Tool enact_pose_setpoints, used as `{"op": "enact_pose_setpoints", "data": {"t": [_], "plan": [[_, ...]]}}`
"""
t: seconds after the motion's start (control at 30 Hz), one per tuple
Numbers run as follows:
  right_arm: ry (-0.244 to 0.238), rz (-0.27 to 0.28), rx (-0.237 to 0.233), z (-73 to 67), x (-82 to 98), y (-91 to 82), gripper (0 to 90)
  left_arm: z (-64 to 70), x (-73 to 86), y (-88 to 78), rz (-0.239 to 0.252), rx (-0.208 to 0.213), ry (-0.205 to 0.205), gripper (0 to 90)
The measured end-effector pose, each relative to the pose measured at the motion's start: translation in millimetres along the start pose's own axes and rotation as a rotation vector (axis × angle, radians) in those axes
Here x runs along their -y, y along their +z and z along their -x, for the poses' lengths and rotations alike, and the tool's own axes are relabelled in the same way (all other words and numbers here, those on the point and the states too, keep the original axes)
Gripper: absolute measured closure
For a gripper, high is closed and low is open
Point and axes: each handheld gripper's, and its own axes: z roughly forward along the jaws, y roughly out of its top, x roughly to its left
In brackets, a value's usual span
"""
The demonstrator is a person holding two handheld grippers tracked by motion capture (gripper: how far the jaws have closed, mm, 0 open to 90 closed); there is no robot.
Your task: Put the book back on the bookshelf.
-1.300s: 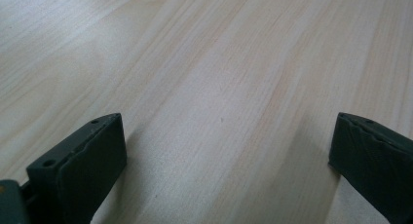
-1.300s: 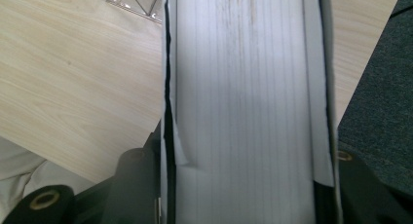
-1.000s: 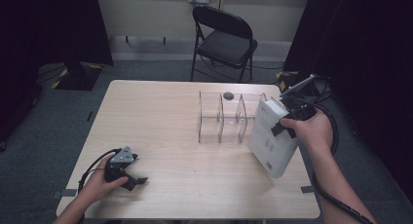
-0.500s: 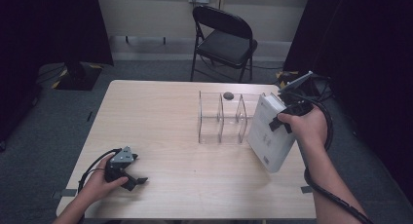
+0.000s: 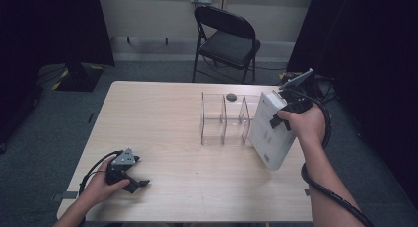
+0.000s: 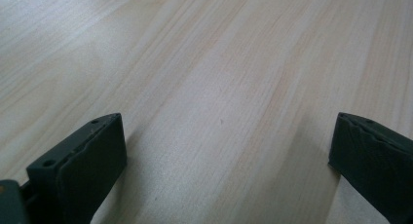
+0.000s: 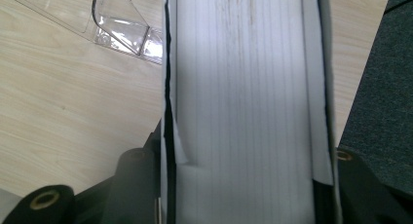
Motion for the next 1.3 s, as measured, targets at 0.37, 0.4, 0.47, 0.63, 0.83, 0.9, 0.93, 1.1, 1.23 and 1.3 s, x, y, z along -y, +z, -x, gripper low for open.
{"op": "enact_pose_setpoints", "data": {"t": [0.37,0.4,0.47,0.63,0.83,0.9,0.93,1.1,1.23,1.3], "plan": [[0.019,0.002,0.014,-2.9,-6.6,6.2,52.3,-0.1,-0.5,0.4,0.001,-0.001,0.003,0.0],[0.023,0.0,0.015,-2.9,-7.6,6.8,52.3,-0.2,-0.5,0.3,-0.001,-0.001,0.004,0.0],[0.027,0.001,0.023,-3.9,-10.6,8.7,52.3,-0.1,-0.5,0.4,0.001,-0.001,0.002,0.0],[0.032,0.004,0.027,-4.6,-13.5,9.9,52.3,-0.1,-0.5,0.4,0.001,-0.001,0.002,0.0],[0.053,0.012,0.041,-5.5,-17.3,10.9,52.3,-0.1,-0.5,0.4,0.001,-0.001,0.002,0.0],[0.061,0.011,0.042,-5.3,-18.7,11.4,52.3,-0.1,-0.5,0.4,0.001,-0.001,0.003,0.0],[0.064,0.011,0.045,-5.5,-19.6,11.7,52.3,-0.1,-0.5,0.4,0.001,-0.001,0.003,0.0],[0.07,0.016,0.052,-6.4,-23.2,13.5,52.3,-0.1,-0.5,0.4,0.001,0.0,0.002,0.0],[0.089,0.014,0.054,-6.7,-25.7,15.7,52.3,-0.1,-0.5,0.5,0.001,0.0,0.002,0.0],[0.085,0.02,0.06,-7.6,-26.9,17.6,52.2,-0.1,-0.6,0.5,0.001,-0.001,0.003,0.0]]}}
